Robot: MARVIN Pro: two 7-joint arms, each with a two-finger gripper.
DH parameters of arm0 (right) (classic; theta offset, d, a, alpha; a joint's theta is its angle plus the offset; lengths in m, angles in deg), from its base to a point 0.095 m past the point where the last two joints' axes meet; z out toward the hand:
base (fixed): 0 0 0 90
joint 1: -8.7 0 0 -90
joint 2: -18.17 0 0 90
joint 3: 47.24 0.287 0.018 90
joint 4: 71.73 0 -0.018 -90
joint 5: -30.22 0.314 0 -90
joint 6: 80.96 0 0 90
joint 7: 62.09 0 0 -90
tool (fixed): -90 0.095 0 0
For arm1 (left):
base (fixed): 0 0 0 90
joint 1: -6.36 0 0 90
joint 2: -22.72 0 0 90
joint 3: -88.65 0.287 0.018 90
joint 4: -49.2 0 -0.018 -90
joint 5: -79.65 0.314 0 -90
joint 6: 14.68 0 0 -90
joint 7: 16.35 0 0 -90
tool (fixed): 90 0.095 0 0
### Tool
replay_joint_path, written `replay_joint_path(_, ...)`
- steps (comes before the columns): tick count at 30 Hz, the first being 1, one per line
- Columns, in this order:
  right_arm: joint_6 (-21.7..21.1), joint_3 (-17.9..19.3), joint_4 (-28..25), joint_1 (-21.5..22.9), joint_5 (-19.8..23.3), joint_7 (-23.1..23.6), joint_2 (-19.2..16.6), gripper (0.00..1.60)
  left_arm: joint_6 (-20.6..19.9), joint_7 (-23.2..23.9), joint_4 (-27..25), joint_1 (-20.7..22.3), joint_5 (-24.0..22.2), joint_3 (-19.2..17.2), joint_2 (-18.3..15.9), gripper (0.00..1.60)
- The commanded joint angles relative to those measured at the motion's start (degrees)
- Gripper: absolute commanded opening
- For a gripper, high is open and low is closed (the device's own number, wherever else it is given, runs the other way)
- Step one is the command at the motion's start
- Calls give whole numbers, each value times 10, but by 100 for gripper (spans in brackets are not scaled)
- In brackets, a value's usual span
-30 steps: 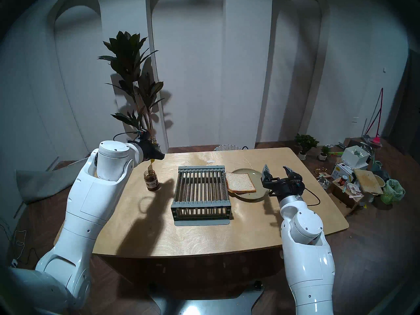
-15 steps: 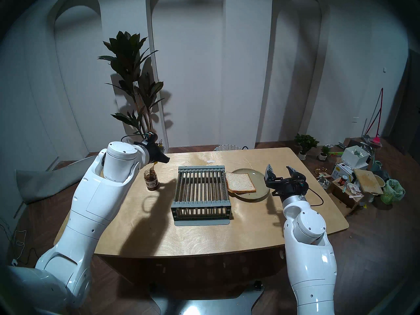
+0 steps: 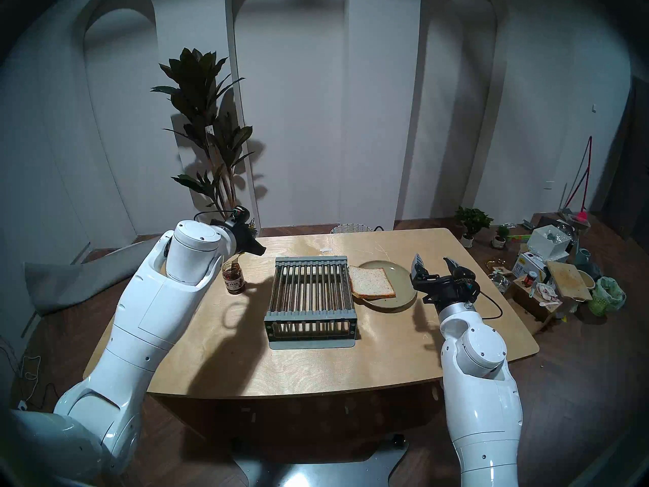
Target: Spread jam over the slice of bread with the knife
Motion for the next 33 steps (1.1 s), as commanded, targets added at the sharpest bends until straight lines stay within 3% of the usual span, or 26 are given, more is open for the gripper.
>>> replay_joint_path(1, 1, 0, -11, 2, 4, 4, 0, 160, -3, -10, -4, 15, 14, 5, -3, 0)
replay_joint_path(13, 1, 4, -8, 1, 13, 11, 1, 160, -7, -26, -15, 16, 32, 23, -7, 0)
replay_joint_path(17, 1, 5, -5, 1, 16, 13, 2, 160, -9, -44, -20, 18, 59, 45, -17, 0)
replay_joint_path(33, 2, 11, -1, -1, 30, 23, 3, 160, -22, -56, -32, 21, 71, 67, -18, 0)
